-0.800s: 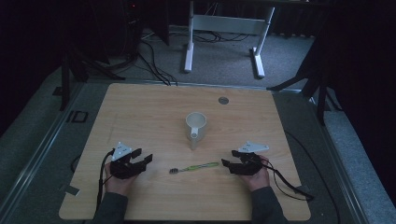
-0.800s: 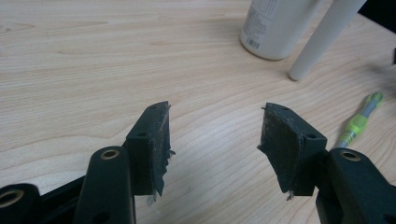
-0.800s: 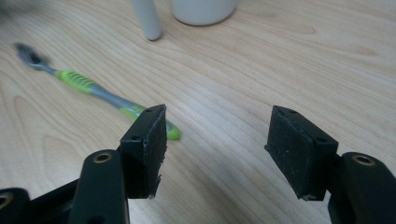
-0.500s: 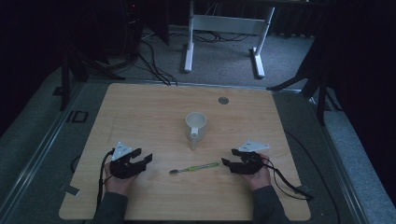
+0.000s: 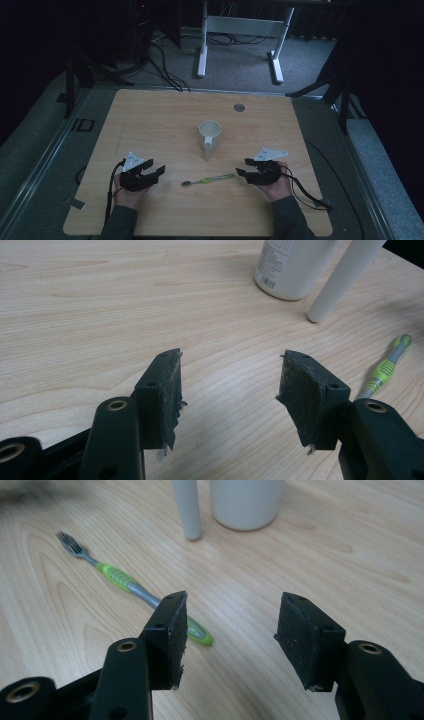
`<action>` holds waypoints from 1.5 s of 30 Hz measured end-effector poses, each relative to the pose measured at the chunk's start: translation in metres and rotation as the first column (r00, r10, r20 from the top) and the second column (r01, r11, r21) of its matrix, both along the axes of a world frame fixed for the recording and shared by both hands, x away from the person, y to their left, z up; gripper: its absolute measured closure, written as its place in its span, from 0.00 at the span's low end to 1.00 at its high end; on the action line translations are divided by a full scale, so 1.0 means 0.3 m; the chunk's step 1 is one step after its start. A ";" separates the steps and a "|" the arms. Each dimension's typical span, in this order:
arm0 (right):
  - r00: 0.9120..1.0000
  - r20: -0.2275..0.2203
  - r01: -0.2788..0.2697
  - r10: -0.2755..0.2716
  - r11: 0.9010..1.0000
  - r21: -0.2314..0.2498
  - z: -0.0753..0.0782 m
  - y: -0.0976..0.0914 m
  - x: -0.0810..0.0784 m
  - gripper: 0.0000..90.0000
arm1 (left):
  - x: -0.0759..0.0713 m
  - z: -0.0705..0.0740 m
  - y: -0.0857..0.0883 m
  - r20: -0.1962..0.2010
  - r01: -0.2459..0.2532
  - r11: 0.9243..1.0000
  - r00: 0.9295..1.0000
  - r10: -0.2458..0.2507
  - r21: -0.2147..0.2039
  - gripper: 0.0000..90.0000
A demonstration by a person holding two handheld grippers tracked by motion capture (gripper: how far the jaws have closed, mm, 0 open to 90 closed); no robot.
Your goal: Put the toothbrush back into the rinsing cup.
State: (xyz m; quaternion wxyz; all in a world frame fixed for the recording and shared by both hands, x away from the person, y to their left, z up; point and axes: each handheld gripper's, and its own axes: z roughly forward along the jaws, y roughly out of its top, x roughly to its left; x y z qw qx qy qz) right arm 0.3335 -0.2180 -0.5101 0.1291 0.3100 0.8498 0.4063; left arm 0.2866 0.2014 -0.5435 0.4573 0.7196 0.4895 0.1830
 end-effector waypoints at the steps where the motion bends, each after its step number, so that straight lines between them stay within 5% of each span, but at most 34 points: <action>1: 1.000 0.004 -0.001 0.001 1.000 0.000 0.007 0.001 0.000 0.49 | 0.000 0.000 0.000 0.000 0.001 1.000 1.000 -0.001 0.000 0.48; 21: 0.996 0.041 -0.078 0.079 0.996 -0.035 0.118 0.057 0.008 0.46 | 0.002 -0.005 -0.010 -0.006 0.009 1.000 1.000 -0.009 0.009 0.48; 45: 0.980 0.040 -0.188 0.193 0.977 -0.099 0.164 0.148 0.021 0.46 | 0.003 -0.005 -0.011 -0.012 0.011 1.000 1.000 -0.011 0.005 0.48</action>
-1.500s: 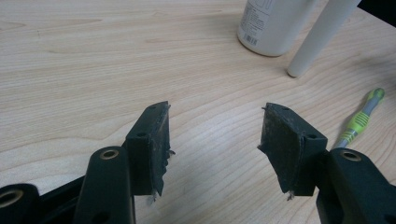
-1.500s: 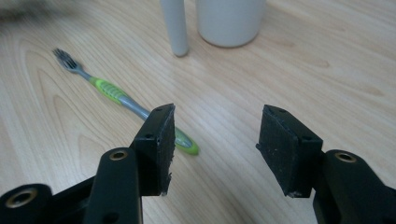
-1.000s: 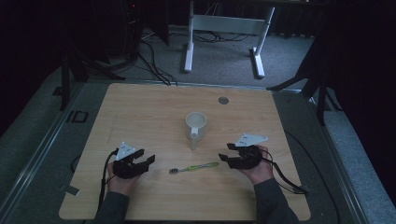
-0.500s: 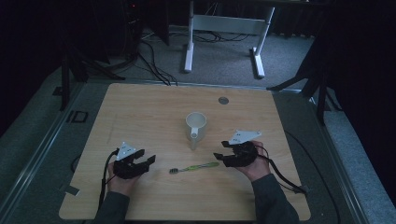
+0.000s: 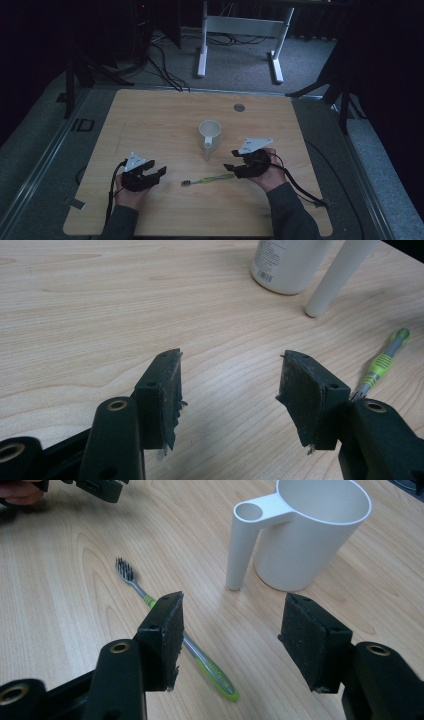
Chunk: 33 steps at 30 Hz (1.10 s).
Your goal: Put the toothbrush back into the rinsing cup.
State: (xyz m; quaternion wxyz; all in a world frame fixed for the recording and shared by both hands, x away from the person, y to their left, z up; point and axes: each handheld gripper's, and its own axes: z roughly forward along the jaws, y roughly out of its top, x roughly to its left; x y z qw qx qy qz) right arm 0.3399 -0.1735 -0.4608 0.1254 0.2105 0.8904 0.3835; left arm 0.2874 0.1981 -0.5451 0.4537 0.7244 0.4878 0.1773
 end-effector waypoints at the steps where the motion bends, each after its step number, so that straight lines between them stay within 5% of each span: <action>1: 1.000 0.002 -0.004 0.004 1.000 -0.006 0.003 0.003 0.001 0.46 | 0.000 0.000 0.000 0.000 0.000 1.000 1.000 0.000 0.000 0.48; 25: 0.992 -0.019 -0.129 0.128 0.986 -0.105 0.056 0.103 0.062 0.49 | 0.000 0.000 -0.002 -0.004 0.006 1.000 1.000 -0.006 0.010 0.48; 33: 0.986 -0.015 -0.166 0.165 0.981 -0.100 0.083 0.132 0.078 0.49 | 0.000 0.000 -0.004 -0.003 0.006 1.000 1.000 -0.006 0.011 0.48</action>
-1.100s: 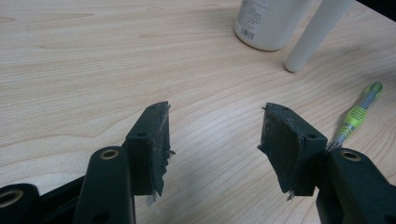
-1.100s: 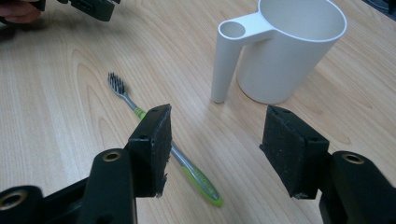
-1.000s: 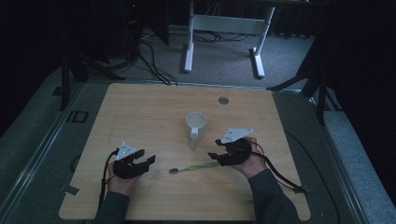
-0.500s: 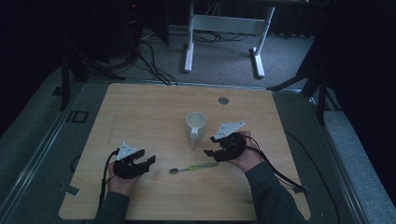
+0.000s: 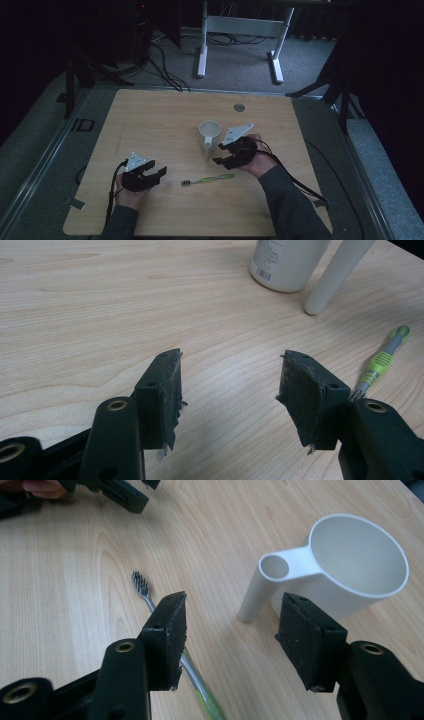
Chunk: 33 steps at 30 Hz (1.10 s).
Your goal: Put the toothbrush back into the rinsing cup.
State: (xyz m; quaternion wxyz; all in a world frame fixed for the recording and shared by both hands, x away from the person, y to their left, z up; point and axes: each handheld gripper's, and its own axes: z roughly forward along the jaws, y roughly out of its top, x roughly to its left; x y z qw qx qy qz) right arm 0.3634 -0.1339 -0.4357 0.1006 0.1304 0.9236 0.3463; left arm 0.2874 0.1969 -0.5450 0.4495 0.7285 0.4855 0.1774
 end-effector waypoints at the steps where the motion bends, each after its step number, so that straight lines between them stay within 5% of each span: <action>1: 1.000 -0.003 0.000 0.000 1.000 0.003 0.002 0.005 0.000 0.49 | 0.000 0.000 0.000 0.000 0.001 1.000 1.000 -0.001 0.001 0.48; 12: 0.999 0.010 -0.052 0.052 0.999 0.005 0.018 0.054 0.005 0.49 | 0.000 0.000 -0.003 -0.001 0.005 1.000 1.000 -0.005 0.008 0.48; 33: 0.989 0.006 -0.145 0.146 0.985 -0.089 0.032 0.112 0.009 0.52 | 0.001 -0.001 -0.004 -0.001 0.008 1.000 1.000 -0.008 0.007 0.48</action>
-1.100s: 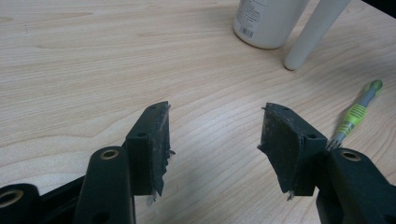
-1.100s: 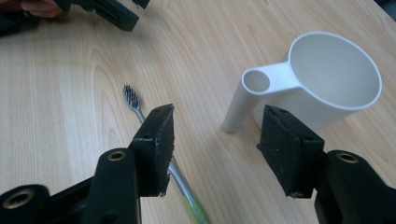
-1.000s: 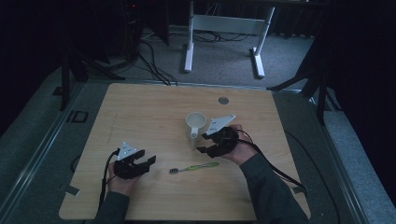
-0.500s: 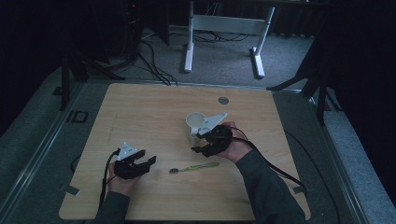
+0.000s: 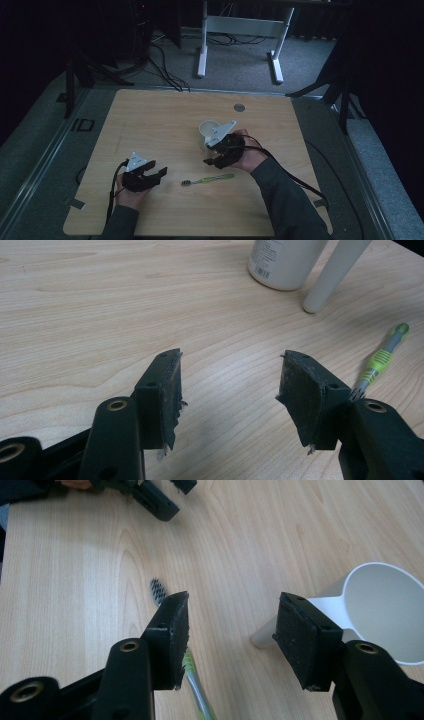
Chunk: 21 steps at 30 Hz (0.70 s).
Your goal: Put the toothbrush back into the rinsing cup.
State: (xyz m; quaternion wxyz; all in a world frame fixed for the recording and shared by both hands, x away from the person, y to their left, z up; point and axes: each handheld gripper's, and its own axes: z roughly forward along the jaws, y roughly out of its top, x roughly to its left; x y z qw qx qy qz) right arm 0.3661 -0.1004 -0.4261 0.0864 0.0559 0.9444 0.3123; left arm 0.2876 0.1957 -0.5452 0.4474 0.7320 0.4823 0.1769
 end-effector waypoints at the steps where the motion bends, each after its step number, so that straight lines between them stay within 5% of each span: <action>1: 1.000 0.000 -0.004 0.004 1.000 -0.004 -0.002 0.001 0.000 0.52 | 0.000 0.000 0.000 0.000 0.000 1.000 1.000 0.000 0.000 0.48; 21: 0.997 -0.045 -0.062 0.057 0.991 -0.121 -0.044 0.018 0.012 0.56 | -0.001 0.001 0.001 0.000 -0.001 1.000 1.000 0.001 -0.002 0.48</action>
